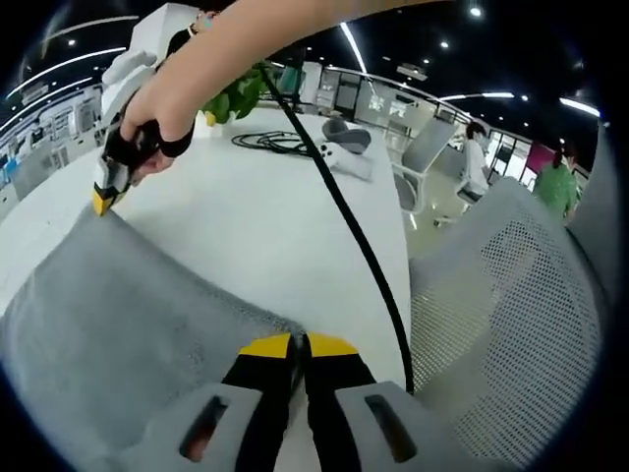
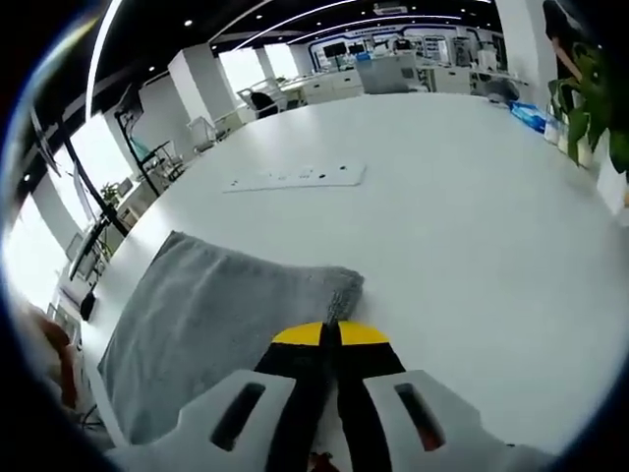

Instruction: Fold the towel on the table until its edges align and the towel forms a compact rectangular stack.

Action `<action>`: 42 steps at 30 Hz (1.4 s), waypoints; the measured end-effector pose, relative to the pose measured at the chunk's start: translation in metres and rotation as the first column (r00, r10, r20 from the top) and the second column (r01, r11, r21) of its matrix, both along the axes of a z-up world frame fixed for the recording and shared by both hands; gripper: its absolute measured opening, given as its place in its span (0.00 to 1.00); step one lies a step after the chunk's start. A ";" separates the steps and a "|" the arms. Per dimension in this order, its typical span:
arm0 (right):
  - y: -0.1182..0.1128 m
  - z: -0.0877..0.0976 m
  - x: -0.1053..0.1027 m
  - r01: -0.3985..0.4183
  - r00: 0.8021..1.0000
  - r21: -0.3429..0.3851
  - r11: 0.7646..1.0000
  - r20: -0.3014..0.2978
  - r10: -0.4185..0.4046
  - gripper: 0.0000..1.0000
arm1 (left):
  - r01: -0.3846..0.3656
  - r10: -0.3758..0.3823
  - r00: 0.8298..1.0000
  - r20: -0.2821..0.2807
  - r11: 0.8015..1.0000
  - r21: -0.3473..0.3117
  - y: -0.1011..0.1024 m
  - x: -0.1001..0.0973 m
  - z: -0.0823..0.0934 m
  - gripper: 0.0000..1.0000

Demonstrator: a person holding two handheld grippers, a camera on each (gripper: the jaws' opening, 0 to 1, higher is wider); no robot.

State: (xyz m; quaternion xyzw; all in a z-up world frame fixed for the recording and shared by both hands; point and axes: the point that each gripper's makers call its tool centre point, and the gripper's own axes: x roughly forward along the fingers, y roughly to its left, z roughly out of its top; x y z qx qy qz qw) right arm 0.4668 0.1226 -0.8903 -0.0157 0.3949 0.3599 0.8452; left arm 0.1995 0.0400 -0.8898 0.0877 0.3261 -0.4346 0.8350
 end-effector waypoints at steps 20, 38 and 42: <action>0.036 0.068 -0.005 -0.034 0.995 0.047 0.998 0.098 0.030 0.00 | -0.180 0.190 0.980 0.053 0.973 -0.148 0.038 -0.004 0.063 0.04; 0.099 0.120 -0.024 -0.119 0.981 0.109 0.987 0.168 0.100 0.00 | -0.301 0.334 0.936 0.111 0.923 -0.239 0.084 -0.017 0.109 0.04; 0.110 0.125 -0.027 -0.130 0.979 0.117 0.985 0.173 0.108 0.00 | -0.345 0.383 0.918 0.101 0.899 -0.270 0.099 -0.022 0.114 0.04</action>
